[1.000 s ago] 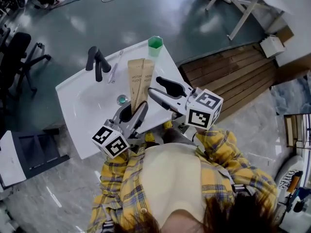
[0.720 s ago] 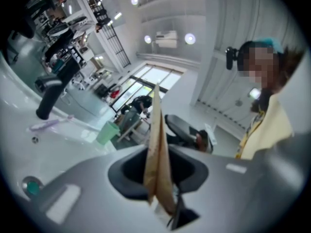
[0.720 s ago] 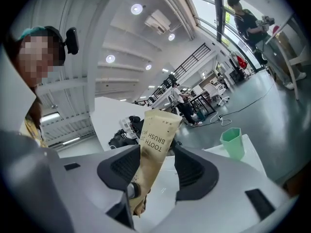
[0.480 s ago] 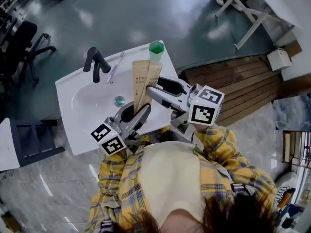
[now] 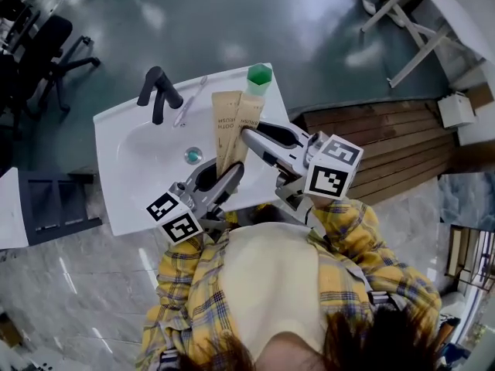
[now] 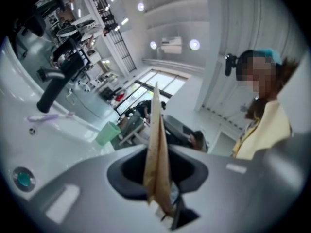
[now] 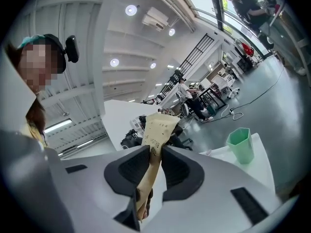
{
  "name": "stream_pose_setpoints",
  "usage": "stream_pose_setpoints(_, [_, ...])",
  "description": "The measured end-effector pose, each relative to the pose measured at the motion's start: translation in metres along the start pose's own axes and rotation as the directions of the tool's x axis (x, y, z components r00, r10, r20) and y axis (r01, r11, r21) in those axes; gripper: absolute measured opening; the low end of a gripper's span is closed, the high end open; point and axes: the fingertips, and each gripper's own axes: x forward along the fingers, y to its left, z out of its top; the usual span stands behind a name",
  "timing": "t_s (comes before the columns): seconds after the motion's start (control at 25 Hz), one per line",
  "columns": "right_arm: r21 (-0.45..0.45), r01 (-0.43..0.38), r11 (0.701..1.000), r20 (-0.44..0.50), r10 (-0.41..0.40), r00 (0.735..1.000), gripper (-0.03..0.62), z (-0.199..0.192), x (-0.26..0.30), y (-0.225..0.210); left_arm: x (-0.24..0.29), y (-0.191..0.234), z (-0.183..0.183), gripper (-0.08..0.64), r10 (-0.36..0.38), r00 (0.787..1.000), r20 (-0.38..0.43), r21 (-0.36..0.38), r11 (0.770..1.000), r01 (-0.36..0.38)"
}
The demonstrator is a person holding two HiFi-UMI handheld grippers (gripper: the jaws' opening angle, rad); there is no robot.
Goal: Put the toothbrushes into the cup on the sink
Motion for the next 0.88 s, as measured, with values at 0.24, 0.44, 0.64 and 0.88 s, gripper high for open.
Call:
stream_pose_setpoints(0.24, [0.02, -0.013, 1.0, 0.006, 0.013, 1.0, 0.067, 0.004, 0.0, -0.004, 0.003, 0.002, 0.003, 0.094, 0.021, 0.999, 0.025, 0.008, 1.0, -0.021])
stream_pose_setpoints(0.44, [0.007, -0.011, 1.0, 0.002, 0.011, 1.0, 0.064, 0.008, -0.003, -0.006, 0.006, 0.002, 0.005, 0.094, 0.023, 0.999, 0.049, 0.0, 1.0, -0.023])
stream_pose_setpoints(0.64, [-0.023, 0.05, 0.998, 0.002, -0.05, 0.999, 0.037, 0.013, -0.012, -0.018, 0.004, 0.004, 0.01, 0.077, 0.03, 0.997, 0.076, -0.015, 0.999, -0.029])
stream_pose_setpoints(0.88, [0.014, 0.047, 0.999, 0.029, -0.048, 0.998, 0.034, 0.018, -0.018, -0.023, 0.004, 0.005, 0.007, 0.028, 0.046, 0.997, 0.059, -0.001, 0.999, -0.046])
